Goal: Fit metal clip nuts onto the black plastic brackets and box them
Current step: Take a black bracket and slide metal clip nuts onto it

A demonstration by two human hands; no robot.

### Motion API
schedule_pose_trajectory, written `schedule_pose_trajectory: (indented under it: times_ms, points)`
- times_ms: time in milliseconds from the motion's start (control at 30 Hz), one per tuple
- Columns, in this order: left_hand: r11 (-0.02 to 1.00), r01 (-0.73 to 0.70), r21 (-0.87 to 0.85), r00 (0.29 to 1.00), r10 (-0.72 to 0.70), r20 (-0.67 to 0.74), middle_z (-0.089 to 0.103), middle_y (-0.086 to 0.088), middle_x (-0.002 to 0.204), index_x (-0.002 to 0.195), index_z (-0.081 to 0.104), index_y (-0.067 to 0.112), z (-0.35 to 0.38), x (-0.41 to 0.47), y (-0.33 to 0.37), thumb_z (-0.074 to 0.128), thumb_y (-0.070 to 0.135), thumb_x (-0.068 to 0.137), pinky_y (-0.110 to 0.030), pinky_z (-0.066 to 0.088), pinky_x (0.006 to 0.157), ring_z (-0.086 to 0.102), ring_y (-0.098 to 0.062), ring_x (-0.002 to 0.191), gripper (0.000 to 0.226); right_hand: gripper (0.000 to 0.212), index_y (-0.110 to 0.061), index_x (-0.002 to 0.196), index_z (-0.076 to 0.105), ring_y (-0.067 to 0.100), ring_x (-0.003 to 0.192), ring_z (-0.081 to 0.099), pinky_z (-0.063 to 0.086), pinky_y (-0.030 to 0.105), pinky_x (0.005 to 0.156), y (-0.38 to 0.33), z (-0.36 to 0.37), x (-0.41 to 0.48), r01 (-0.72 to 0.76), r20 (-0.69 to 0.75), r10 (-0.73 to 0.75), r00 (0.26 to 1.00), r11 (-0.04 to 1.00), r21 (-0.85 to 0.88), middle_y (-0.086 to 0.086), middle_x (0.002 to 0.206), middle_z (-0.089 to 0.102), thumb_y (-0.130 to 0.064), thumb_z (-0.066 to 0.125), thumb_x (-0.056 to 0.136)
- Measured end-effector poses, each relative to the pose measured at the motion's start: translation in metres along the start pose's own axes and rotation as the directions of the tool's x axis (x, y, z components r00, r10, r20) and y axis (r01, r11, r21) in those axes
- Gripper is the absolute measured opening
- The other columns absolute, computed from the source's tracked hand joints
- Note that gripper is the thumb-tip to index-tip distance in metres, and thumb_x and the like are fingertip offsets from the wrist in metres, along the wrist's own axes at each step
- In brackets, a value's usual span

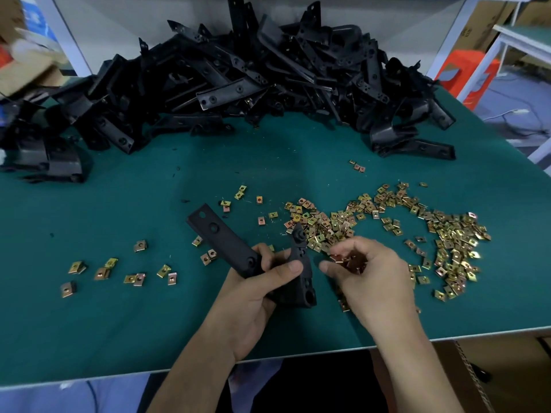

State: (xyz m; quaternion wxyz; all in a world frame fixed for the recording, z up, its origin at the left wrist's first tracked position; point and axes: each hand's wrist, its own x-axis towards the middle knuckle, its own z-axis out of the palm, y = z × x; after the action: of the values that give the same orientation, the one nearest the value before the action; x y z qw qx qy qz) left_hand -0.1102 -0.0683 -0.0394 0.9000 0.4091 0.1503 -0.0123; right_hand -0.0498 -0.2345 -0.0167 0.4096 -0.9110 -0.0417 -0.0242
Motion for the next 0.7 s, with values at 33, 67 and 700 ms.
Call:
schedule_pose_trajectory:
  times_ms: [33,67,700]
  points:
    - [1.0,0.0,-0.001,1.0,0.0,0.001,0.065,-0.006,0.09,0.068,0.043,0.02,0.0,0.0,0.0,0.08,0.003,0.072,-0.038,0.058,0.074,0.067,-0.028,0.098,0.041,0.023,-0.036,0.087,0.073,-0.002,0.089,0.059,0.036,0.004,0.072,0.001,0.0,0.001,0.008,0.019,-0.007,1.0,0.996,-0.084,-0.025,0.086,0.06,-0.032,0.09,0.071]
    - [1.0,-0.001,-0.007,1.0,0.001,0.007,0.065,-0.006,0.089,0.068,0.043,0.02,0.0,0.001,0.0,0.08,0.004,0.072,-0.037,0.058,0.072,0.068,-0.028,0.096,0.041,0.025,-0.036,0.091,0.073,0.003,0.094,0.056,0.038,0.013,0.079,0.0,0.002,0.001,0.021,0.035,-0.016,0.999,0.99,-0.138,-0.025,0.089,0.056,-0.035,0.089,0.072]
    - [0.999,-0.002,-0.037,1.0,0.002,-0.01,0.064,-0.011,0.094,0.066,0.046,0.02,0.001,0.003,0.001,0.082,0.002,0.071,-0.036,0.06,0.072,0.068,-0.028,0.092,0.041,0.015,-0.02,0.09,0.067,0.015,0.098,0.05,0.042,0.033,0.083,-0.014,0.023,0.022,0.224,0.061,-0.217,0.974,0.953,-0.202,-0.009,0.09,0.062,-0.007,0.073,0.086]
